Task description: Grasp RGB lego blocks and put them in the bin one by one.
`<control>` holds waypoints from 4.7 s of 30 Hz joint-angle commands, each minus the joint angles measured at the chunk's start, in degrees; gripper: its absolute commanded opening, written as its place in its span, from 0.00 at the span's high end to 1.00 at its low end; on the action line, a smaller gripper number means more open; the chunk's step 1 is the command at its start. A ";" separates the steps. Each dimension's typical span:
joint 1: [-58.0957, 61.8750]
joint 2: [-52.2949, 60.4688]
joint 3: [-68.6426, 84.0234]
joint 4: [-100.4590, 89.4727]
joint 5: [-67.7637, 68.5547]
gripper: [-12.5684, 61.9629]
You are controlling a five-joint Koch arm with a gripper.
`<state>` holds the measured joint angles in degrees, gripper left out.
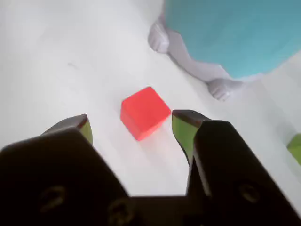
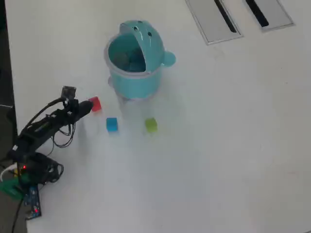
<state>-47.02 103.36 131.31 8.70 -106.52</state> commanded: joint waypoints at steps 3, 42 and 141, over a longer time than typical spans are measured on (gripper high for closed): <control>-0.44 -2.72 -7.56 -0.18 -0.70 0.42; 4.66 -20.13 -20.21 5.10 -17.58 0.40; 7.56 -45.00 -103.97 8.70 13.36 0.66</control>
<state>-40.25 57.04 33.31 18.63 -93.87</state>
